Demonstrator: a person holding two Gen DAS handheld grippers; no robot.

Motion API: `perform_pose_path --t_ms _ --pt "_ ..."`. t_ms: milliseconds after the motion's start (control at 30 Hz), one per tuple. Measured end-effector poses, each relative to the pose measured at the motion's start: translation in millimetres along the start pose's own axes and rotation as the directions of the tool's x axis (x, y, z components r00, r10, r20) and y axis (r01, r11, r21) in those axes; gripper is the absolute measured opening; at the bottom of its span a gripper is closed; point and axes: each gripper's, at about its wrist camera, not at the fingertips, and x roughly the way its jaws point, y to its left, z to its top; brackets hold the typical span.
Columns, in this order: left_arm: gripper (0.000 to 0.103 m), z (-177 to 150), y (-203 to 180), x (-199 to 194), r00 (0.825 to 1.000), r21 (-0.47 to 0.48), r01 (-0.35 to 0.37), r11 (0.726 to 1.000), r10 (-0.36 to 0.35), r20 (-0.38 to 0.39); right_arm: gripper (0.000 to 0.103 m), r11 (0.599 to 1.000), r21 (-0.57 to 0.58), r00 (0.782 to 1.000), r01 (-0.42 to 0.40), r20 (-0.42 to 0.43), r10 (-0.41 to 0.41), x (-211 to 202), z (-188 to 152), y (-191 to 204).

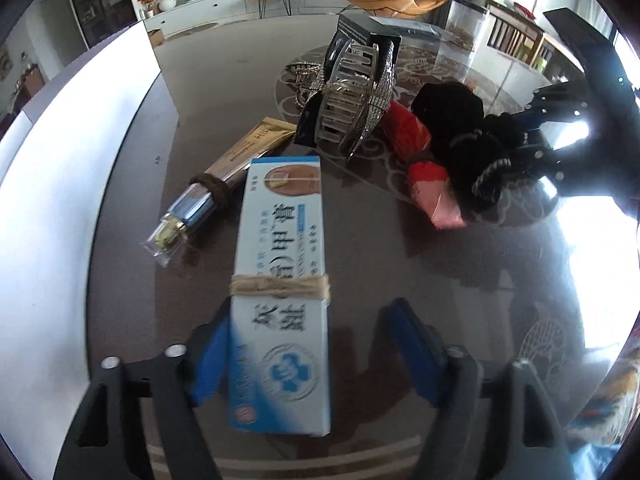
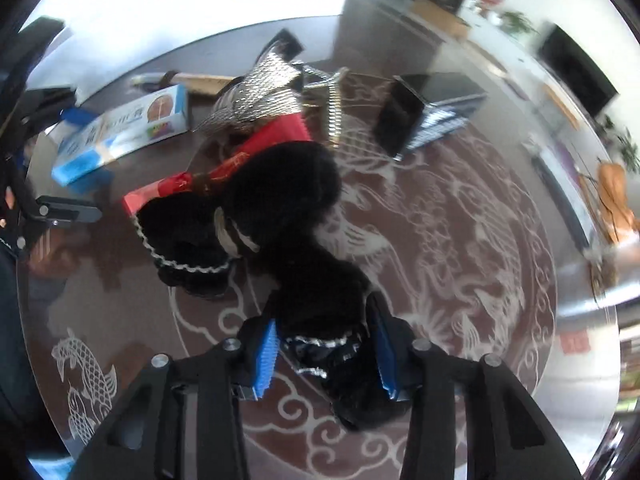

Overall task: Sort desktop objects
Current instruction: 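Close the left tool on the nail cream box while the right tool grasps a black fuzzy scrunchie, then carry the nail cream box and black scrunchie in both tools over the white-walled box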

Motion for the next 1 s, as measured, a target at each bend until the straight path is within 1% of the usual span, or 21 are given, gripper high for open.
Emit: perform_pose_path --t_ms 33,67,133,233,333,433,533,600,667,767,800,867,933,967,1000 --pt "0.047 -3 4 -3 1.000 -0.006 0.011 1.000 -0.011 -0.006 0.037 0.999 0.040 1.000 0.005 0.014 -0.006 -5 -11 3" --pt "0.042 -5 9 -7 1.000 -0.020 0.016 1.000 -0.016 -0.004 0.037 0.997 0.079 1.000 0.000 0.025 -0.002 -10 -19 5" --pt "0.041 -8 17 -16 0.999 -0.061 0.050 0.997 -0.049 0.014 0.037 0.981 0.189 0.996 -0.049 0.078 0.034 -28 -41 9" --pt "0.041 -13 18 -35 0.997 -0.075 0.050 0.996 -0.045 0.067 0.037 0.942 0.316 0.985 -0.111 0.162 0.061 -56 -68 16" --pt "0.041 -25 19 -51 0.992 -0.100 0.057 0.993 -0.045 0.114 0.037 0.919 0.372 0.977 -0.131 0.203 0.057 -73 -87 20" --pt "0.041 -31 25 -64 0.987 -0.131 0.069 0.989 -0.049 0.151 0.037 0.903 0.402 0.973 -0.150 0.223 0.063 -83 -95 24" --pt "0.041 -37 27 -69 0.987 -0.152 0.084 0.985 -0.061 0.147 0.037 0.896 0.410 0.968 -0.168 0.239 0.073 -91 -97 34" --pt "0.041 -36 27 -64 0.992 -0.150 0.073 0.986 -0.056 0.112 0.037 0.896 0.406 0.965 -0.182 0.246 0.085 -96 -98 43" --pt "0.041 -34 23 -51 0.997 -0.140 0.070 0.988 -0.065 0.038 0.037 0.898 0.396 0.963 -0.192 0.252 0.095 -97 -95 50" --pt "0.042 -29 14 -33 0.997 -0.097 0.040 0.994 -0.046 -0.057 0.037 0.898 0.384 0.955 -0.214 0.277 0.109 -100 -91 57" --pt "0.043 -27 10 -28 0.996 -0.080 0.032 0.996 -0.038 -0.081 0.037 0.897 0.382 0.952 -0.221 0.286 0.113 -101 -90 58" --pt "0.050 -22 4 -21 0.994 -0.053 0.010 0.999 -0.015 -0.105 0.037 0.896 0.379 0.946 -0.231 0.304 0.115 -105 -89 60" --pt "0.075 -16 -1 -17 0.994 -0.033 -0.013 0.999 0.010 -0.106 0.037 0.891 0.381 0.939 -0.246 0.321 0.123 -110 -88 61" --pt "0.077 -13 -4 -15 0.994 -0.021 -0.031 0.999 0.028 -0.103 0.037 0.889 0.382 0.937 -0.253 0.326 0.126 -111 -88 61" --pt "0.077 -10 -7 -13 0.994 -0.007 -0.052 0.999 0.051 -0.099 0.037 0.887 0.384 0.935 -0.257 0.330 0.128 -112 -87 62"
